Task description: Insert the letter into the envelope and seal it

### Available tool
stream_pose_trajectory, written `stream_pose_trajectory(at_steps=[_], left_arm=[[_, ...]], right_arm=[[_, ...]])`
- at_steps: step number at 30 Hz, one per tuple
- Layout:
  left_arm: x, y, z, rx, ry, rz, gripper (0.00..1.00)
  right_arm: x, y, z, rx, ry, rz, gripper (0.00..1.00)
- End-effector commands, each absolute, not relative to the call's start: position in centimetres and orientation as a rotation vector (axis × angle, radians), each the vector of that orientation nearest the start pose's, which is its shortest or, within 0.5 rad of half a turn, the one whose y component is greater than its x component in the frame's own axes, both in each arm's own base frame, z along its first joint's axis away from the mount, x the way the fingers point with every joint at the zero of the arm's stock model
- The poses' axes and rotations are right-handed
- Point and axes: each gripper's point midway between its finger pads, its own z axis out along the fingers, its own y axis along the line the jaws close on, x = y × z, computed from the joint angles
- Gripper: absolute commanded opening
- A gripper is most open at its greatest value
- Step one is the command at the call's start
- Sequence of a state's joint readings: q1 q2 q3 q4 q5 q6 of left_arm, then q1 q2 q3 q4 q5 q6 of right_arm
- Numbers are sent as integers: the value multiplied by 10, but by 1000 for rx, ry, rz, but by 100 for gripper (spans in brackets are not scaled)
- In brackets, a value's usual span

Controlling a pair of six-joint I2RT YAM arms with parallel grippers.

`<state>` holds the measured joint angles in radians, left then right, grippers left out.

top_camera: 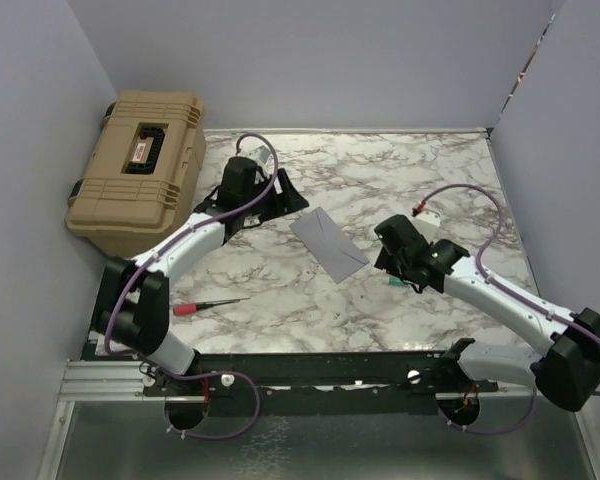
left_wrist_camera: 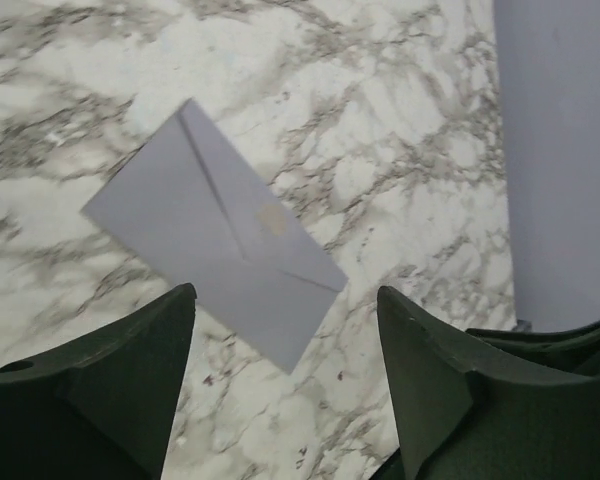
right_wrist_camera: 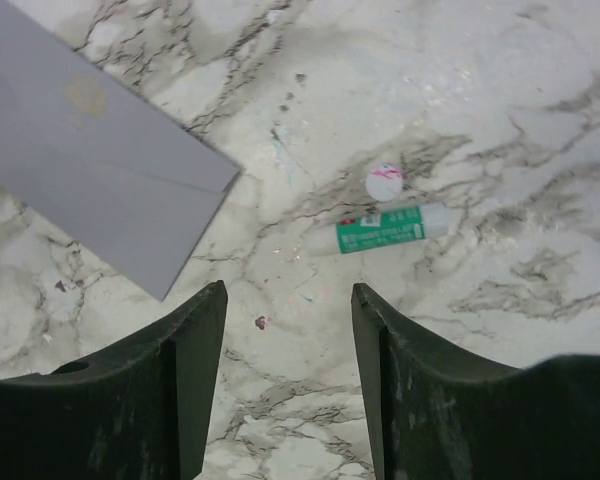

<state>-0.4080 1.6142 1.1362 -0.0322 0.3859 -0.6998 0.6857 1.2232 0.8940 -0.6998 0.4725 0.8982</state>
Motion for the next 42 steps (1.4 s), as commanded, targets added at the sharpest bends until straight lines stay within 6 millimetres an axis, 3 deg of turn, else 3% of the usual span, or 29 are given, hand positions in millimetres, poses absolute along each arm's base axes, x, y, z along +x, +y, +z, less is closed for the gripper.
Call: stream_pose_trajectory(at_steps=[1, 5, 9, 17, 28, 42], left_arm=[[350, -207, 149, -137, 2294, -710, 76], [328, -179, 147, -175, 2258, -606, 78], [314, -168, 145, -158, 2236, -580, 80], [305, -171, 142, -125, 2238, -621, 82], [303, -167, 138, -139, 2237, -601, 82], [304, -169, 138, -126, 2244, -609, 82]], right_arm=[[234, 106, 104, 754, 2310, 4, 58], [227, 98, 89, 888, 2276, -9, 59], [229, 91, 78, 968, 2257, -73, 60], [241, 85, 58, 1131, 2277, -182, 61], [243, 86, 35, 1192, 2323, -225, 52], [240, 73, 16, 1223, 2346, -299, 49]])
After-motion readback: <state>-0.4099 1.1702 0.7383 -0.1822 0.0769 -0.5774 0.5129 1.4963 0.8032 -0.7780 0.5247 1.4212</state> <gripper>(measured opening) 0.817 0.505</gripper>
